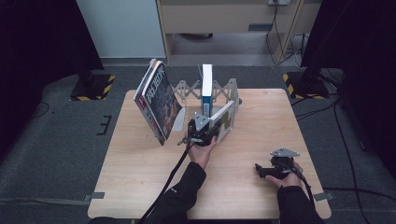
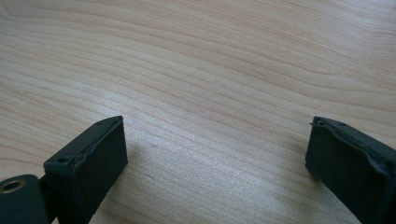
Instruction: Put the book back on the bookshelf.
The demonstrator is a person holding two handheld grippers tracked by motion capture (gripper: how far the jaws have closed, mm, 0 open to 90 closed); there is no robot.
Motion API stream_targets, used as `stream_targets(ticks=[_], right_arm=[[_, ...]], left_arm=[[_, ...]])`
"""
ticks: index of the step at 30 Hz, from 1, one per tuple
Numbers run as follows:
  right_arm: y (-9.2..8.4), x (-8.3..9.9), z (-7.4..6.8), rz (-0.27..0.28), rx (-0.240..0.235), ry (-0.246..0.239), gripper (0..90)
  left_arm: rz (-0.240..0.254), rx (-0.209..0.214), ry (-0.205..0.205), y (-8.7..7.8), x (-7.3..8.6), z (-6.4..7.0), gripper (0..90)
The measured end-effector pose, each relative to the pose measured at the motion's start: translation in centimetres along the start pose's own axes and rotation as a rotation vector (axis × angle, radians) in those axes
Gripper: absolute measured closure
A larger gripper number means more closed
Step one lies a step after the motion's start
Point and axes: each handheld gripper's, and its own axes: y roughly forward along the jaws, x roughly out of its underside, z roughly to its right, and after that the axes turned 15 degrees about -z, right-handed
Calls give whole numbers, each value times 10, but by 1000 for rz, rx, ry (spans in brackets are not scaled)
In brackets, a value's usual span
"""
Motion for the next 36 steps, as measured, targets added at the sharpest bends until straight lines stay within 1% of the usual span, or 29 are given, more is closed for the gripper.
stream_targets(ticks=[3,5,9,12,14,24,27,29,30,35,36], right_arm=[[0,0,0,0,-1,2,56],[0,0,0,1,1,-2,56],[0,0,0,1,1,0,56],[0,0,0,1,1,0,55],[0,0,0,1,1,0,55],[0,0,0,1,1,0,55],[0,0,0,1,1,0,55],[0,0,0,1,1,0,55],[0,0,0,1,1,0,55],[0,0,0,0,0,0,55],[0,0,0,1,1,0,55]], left_arm=[[-7,1,0,3,3,0,743],[2,5,-1,4,5,-1,742],[4,4,-5,2,10,-1,739],[5,7,-3,0,16,-2,737],[-4,6,5,-1,20,-2,737],[-75,25,1,-9,43,-2,731],[-95,27,8,-10,51,-2,729],[-101,32,11,-10,55,-2,729],[-92,35,13,-10,56,-2,728],[-94,43,24,-10,57,0,716],[-96,56,11,-10,56,0,704]])
